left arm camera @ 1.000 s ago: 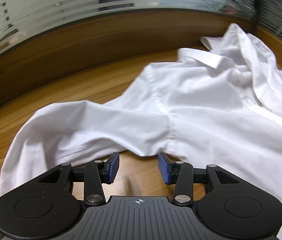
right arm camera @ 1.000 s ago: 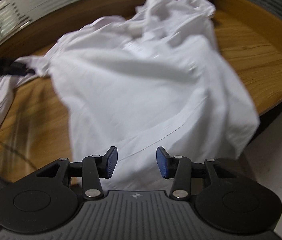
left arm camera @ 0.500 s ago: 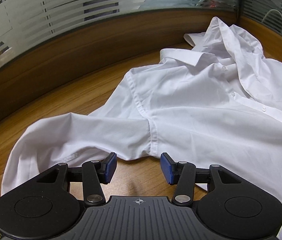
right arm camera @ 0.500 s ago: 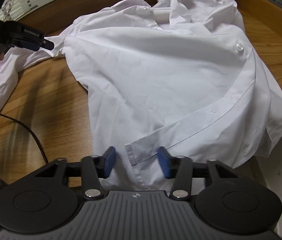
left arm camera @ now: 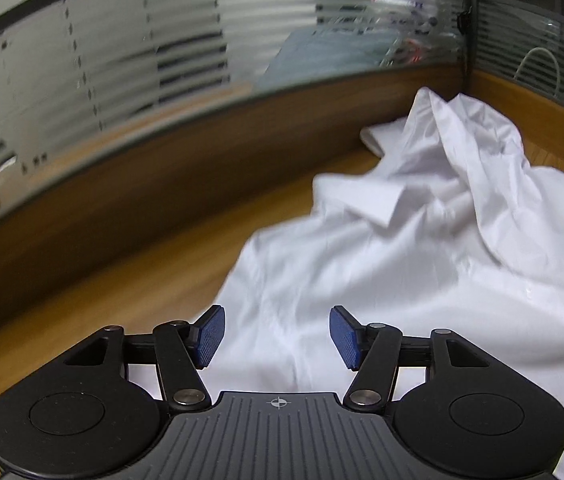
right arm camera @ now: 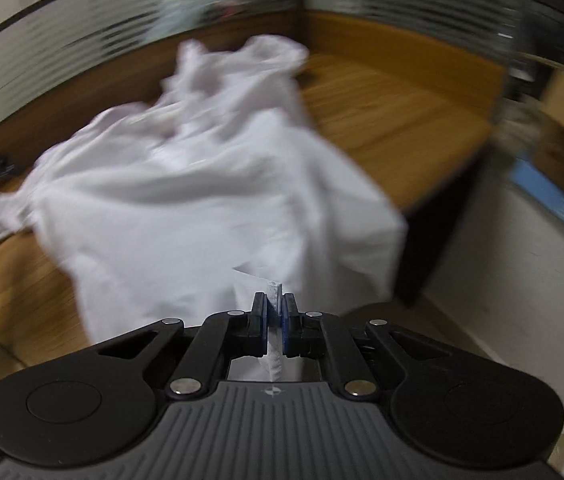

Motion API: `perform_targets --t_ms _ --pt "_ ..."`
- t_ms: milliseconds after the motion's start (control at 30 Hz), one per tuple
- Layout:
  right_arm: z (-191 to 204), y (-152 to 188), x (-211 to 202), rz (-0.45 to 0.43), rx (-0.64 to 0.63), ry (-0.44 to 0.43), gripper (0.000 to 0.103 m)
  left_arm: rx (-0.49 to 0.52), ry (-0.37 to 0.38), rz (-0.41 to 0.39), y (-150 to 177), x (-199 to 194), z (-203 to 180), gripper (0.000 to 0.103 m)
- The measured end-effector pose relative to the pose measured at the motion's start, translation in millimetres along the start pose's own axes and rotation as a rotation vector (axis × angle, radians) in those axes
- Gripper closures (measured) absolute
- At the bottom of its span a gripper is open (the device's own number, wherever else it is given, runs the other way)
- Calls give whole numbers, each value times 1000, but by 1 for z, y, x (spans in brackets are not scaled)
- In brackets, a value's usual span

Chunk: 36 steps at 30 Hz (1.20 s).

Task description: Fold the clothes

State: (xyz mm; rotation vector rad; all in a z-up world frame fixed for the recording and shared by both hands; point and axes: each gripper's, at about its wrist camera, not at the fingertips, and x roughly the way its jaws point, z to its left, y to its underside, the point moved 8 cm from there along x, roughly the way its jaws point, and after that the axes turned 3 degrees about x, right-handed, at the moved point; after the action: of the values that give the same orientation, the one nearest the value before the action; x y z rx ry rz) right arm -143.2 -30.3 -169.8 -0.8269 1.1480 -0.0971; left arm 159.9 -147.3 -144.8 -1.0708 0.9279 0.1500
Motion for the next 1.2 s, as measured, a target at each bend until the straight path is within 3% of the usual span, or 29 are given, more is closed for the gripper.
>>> perform_targets --t_ms 200,633,667,700,800,900,967,1067,1133,1200 --pt "-60 -9 -19 -35 138 151 96 92 17 -45 -41 25 -13 38" --pt "-90 2 -3 51 237 232 96 351 66 -69 -95 107 -76 39" --pt "-90 2 -2 59 236 230 96 374 70 -71 -97 113 -82 44" --pt "-89 2 0 67 234 228 96 381 65 -69 -99 118 -85 65" --pt "-89 0 6 90 223 226 96 358 33 -92 -108 125 -86 98" --pt "-92 -3 7 102 213 238 96 218 -32 -149 -129 120 -66 98" --pt "-96 -3 7 112 209 249 96 156 -64 -146 -138 124 -52 98" --pt "-104 1 13 146 202 257 96 139 -120 -119 -144 134 -39 96" --pt "-106 4 19 177 190 251 95 99 -98 -57 -143 140 -32 86" --pt "-107 4 19 179 186 243 95 61 -61 -33 -140 137 -27 66"
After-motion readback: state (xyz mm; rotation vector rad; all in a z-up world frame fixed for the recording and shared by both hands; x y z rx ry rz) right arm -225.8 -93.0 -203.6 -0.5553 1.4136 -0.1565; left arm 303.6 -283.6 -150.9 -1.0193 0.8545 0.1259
